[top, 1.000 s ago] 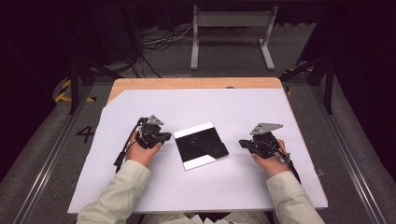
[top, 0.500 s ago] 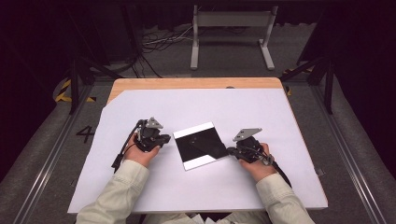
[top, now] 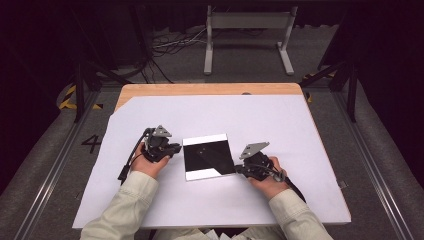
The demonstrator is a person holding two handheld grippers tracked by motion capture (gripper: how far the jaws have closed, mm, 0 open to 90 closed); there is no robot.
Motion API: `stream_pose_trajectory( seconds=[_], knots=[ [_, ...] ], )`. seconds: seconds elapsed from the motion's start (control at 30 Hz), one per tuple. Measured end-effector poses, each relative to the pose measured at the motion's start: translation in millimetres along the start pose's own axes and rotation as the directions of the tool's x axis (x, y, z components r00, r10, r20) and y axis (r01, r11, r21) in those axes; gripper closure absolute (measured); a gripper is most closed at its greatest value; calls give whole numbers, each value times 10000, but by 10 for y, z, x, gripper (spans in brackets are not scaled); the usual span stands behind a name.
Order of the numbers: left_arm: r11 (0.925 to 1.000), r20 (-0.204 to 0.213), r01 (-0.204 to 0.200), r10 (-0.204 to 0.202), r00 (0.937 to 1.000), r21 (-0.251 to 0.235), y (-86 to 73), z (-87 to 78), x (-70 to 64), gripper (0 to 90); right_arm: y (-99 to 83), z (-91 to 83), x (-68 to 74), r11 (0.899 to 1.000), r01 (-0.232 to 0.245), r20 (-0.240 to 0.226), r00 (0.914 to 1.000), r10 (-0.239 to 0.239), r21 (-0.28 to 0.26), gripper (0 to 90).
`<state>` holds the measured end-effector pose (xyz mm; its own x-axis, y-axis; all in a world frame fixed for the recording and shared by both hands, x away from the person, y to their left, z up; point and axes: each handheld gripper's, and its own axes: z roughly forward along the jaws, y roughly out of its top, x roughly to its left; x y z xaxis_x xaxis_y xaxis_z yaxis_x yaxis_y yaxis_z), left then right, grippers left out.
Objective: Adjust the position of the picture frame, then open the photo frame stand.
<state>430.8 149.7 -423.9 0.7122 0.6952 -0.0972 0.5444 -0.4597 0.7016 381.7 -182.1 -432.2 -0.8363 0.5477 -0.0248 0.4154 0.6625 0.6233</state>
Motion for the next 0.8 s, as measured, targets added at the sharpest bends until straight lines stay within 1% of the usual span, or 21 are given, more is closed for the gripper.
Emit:
stream_pose_trajectory(
  seconds=[0.1,0.27,0.3,0.37,0.47,0.53,0.6,0.63,0.67,0.8],
  knots=[
    [10000,-5,-78,78,10000,-57,-6,-33,-14,815,21,20,50,9999,135,-218,9997,-137,-80,900],
    [9997,45,-206,206,9998,-157,-34,-94,-29,806,10,6,33,9996,120,-402,9991,-131,-262,900],
    [9995,48,-272,273,9996,-184,-47,-119,-30,803,8,-19,26,9989,106,-375,9992,-123,-464,900],
    [9987,91,-436,439,9990,-245,-74,-164,-32,795,16,-94,14,9970,222,-305,9992,-246,-744,900],
    [9974,144,-647,652,9978,-312,-106,-218,-41,775,19,-221,-12,9930,349,-336,9987,-390,-1126,900],
    [9956,155,-871,877,9960,-333,-140,-267,-49,761,15,-299,-35,9896,433,-396,9980,-491,-1374,900],
    [9951,132,-929,934,9955,-352,-163,-300,-55,744,2,-400,-74,9855,469,-422,9976,-545,-1628,899],
    [9950,143,-928,934,9955,-366,-186,-336,-54,741,-3,-427,-87,9851,444,-443,9976,-525,-1661,899],
    [9950,143,-928,934,9955,-366,-186,-336,-54,739,-3,-427,-87,9851,444,-443,9976,-525,-1661,899],
    [9948,156,-913,921,9956,-456,-218,-393,-33,731,-19,-515,-122,9838,487,-460,9973,-575,-1725,899]
  ],
)
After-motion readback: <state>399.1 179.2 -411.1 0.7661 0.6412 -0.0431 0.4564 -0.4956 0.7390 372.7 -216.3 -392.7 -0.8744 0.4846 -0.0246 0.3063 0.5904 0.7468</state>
